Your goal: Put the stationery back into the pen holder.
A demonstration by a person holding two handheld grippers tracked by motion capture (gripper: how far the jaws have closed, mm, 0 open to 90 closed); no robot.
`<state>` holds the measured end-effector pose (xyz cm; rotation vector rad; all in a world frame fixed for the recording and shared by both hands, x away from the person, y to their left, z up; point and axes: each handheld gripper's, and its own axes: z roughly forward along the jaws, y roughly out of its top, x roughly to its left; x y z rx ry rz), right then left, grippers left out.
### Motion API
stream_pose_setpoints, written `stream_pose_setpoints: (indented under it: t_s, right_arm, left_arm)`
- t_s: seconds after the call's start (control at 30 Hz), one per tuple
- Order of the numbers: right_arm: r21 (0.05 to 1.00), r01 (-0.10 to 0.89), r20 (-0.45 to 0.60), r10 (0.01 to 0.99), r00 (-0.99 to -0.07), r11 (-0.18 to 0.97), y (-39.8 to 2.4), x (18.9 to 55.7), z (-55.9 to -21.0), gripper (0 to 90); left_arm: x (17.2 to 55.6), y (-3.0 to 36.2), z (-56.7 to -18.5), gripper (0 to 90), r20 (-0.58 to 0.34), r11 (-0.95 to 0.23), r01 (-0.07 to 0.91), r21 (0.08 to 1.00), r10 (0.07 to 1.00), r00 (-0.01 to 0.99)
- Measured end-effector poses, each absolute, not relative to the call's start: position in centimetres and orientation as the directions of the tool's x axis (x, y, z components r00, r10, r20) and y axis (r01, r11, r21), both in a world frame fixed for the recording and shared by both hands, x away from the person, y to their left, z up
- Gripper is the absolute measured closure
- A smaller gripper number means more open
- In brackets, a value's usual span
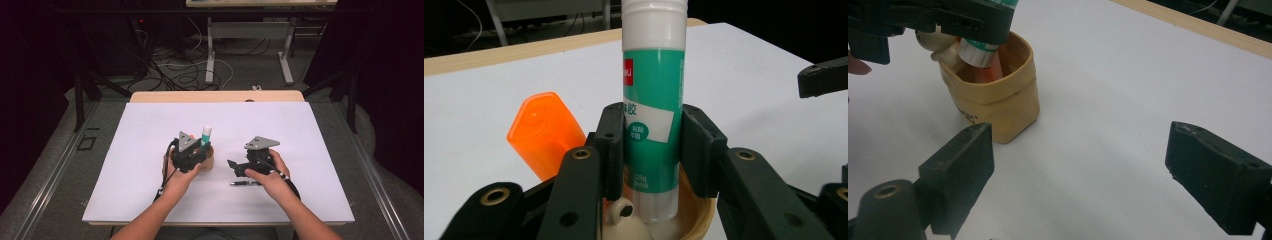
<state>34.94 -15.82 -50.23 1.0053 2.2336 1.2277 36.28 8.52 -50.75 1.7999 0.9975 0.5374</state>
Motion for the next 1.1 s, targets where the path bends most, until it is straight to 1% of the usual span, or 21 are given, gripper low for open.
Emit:
stream_pose_setpoints:
  t_s: [0.2,0.33,0.43,0.63,0.77,0.8,1.1]
  right_arm:
    - [0.845,0.401,0.001,0.750,-0.661,0.353,-15.8,34.9,-50.3,12.2]
    - [0.839,0.411,0.004,0.753,-0.659,0.356,-15.9,34.9,-50.2,12.3]
    - [0.850,0.396,-0.001,0.751,-0.660,0.349,-15.9,35.0,-50.2,12.4]
    - [0.849,0.402,0.006,0.754,-0.657,0.344,-16.0,35.0,-50.2,12.5]
    - [0.853,0.398,0.006,0.758,-0.653,0.337,-16.0,35.0,-50.2,12.9]
    - [0.854,0.401,0.011,0.758,-0.653,0.333,-16.0,35.0,-50.2,12.9]
    - [0.852,0.396,-0.003,0.761,-0.649,0.342,-16.3,35.1,-50.1,14.6]
  left_arm:
    - [36.4,8.5,-51.0,65.1,-0.075,-0.189,0.392,0.900,0.820,0.568]
    - [36.6,8.4,-51.2,65.0,-0.086,-0.196,0.415,0.889,0.817,0.570]
    - [36.6,8.3,-51.5,64.8,-0.080,-0.206,0.419,0.885,0.818,0.570]
    - [36.7,8.3,-51.5,64.6,-0.085,-0.202,0.424,0.883,0.819,0.567]
    - [36.7,8.3,-51.4,60.9,-0.102,-0.195,0.434,0.880,0.813,0.573]
    - [36.7,8.2,-51.3,57.8,-0.106,-0.193,0.435,0.880,0.812,0.573]
    - [36.6,8.4,-49.7,43.8,-0.102,-0.187,0.419,0.888,0.810,0.577]
